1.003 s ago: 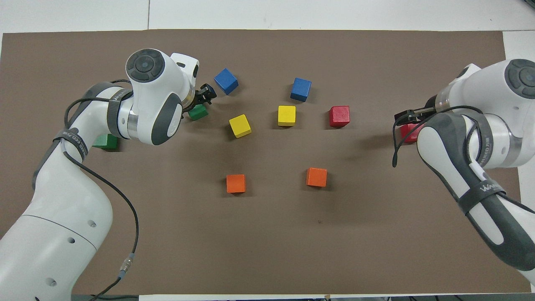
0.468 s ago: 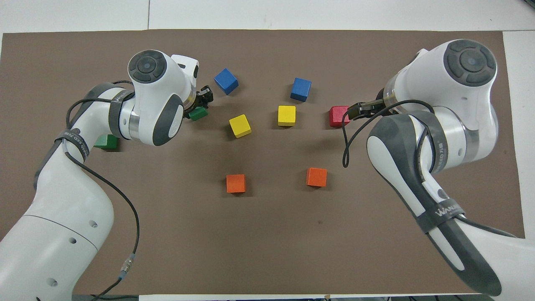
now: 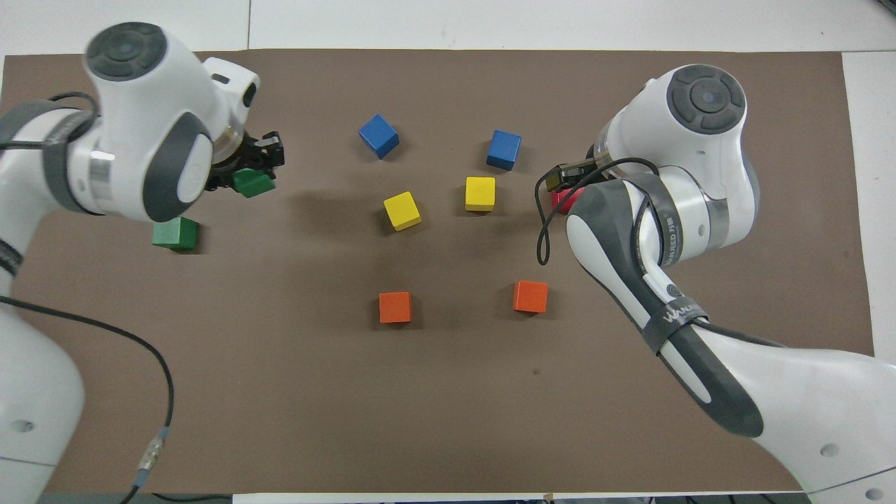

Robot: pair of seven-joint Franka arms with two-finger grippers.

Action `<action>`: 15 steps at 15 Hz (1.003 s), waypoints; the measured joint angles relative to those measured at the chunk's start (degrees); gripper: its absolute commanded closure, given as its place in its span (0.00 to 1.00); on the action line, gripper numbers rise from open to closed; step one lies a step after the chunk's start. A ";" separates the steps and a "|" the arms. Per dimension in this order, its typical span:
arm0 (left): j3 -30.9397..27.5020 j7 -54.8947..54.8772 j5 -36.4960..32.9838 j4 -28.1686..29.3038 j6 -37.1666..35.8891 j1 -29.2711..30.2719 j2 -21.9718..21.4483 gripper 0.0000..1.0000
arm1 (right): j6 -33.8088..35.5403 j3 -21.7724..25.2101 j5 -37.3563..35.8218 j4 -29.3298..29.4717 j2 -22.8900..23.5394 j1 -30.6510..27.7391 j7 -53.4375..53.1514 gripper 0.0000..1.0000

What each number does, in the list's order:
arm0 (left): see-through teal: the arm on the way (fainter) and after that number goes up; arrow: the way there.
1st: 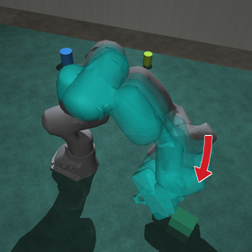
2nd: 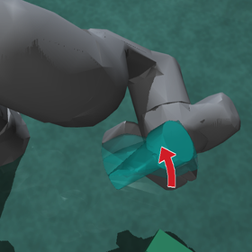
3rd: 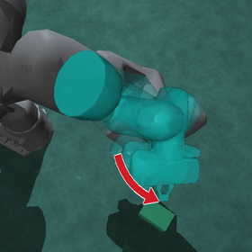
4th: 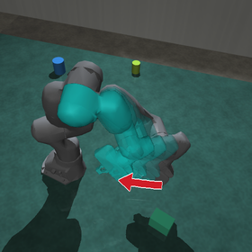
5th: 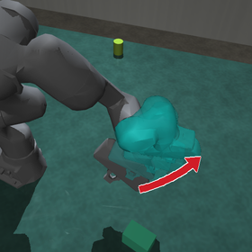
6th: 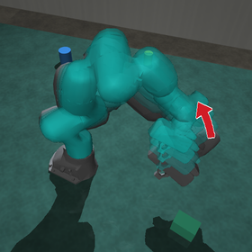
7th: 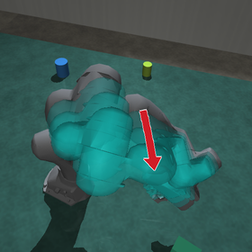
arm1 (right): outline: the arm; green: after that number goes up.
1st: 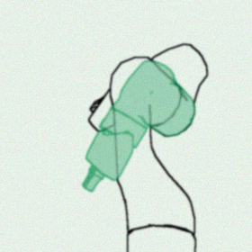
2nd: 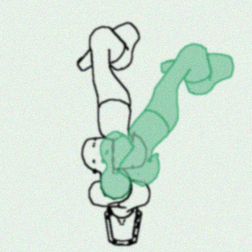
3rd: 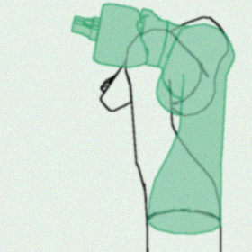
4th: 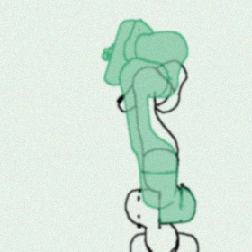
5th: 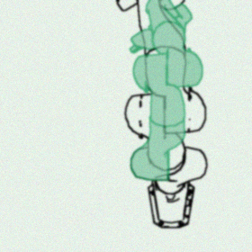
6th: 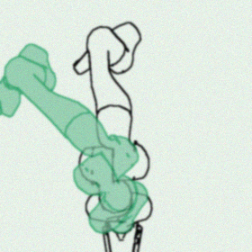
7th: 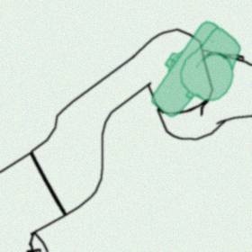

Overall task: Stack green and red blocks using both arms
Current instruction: 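Carry the green block over the placed green block with the left gripper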

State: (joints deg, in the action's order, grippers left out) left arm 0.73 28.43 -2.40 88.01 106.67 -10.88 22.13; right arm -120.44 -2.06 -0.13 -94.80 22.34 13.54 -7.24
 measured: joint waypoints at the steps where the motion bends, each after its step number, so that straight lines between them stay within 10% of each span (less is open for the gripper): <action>1: -0.03 -4.79 0.48 0.99 -1.21 2.77 -1.95 1.00 | 0.00 0.00 0.00 0.61 1.03 0.14 -0.08 0.00; 15: -0.04 -31.02 1.76 14.86 5.48 15.18 -7.27 1.00 | -2.44 0.56 0.11 1.78 6.26 -0.69 -4.99 0.00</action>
State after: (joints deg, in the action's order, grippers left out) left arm 0.69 -2.60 -0.64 102.87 112.15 4.30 14.86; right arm -122.88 -1.50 -0.01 -93.02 28.60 12.85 -12.22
